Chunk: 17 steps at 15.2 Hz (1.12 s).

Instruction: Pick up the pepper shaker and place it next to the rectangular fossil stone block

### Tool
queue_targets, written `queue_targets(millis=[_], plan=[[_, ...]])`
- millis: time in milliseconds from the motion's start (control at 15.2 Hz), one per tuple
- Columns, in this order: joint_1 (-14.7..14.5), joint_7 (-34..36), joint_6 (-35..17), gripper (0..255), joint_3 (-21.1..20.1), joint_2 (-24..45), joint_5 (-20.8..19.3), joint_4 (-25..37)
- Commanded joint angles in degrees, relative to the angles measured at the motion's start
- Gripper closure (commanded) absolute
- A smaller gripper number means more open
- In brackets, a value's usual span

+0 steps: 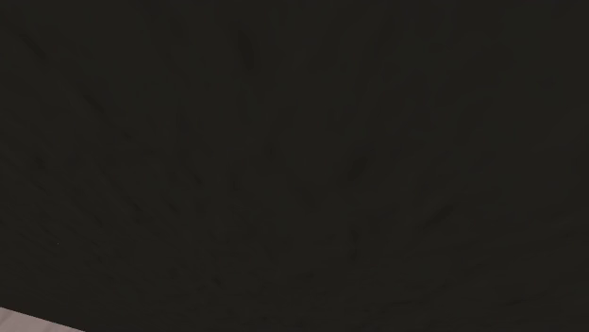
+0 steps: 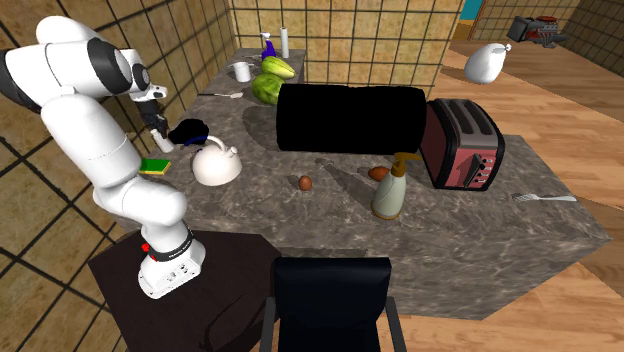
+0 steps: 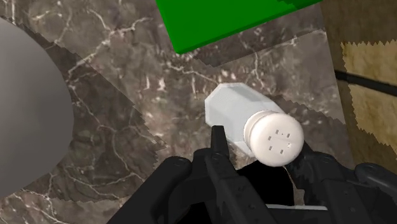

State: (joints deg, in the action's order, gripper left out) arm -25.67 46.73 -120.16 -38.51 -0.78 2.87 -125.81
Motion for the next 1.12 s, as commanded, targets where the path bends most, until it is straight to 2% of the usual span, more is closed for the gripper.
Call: queue_targets(millis=[0,132,660,726,1056], plan=[[-0.04,0.28,-1.58,255,-0.06,0.60,-0.39,-1.07],[-0.11,0.85,-3.33,255,-0.12,1.78,-1.21,-1.87],[-0.11,0.85,-3.33,255,-0.12,1.78,-1.21,-1.87],[-0.12,0.85,-3.33,0,-0.12,1.78,-1.20,-1.88],[-0.11,0.85,-3.33,0,-0.12,1.78,-1.21,-1.87]])
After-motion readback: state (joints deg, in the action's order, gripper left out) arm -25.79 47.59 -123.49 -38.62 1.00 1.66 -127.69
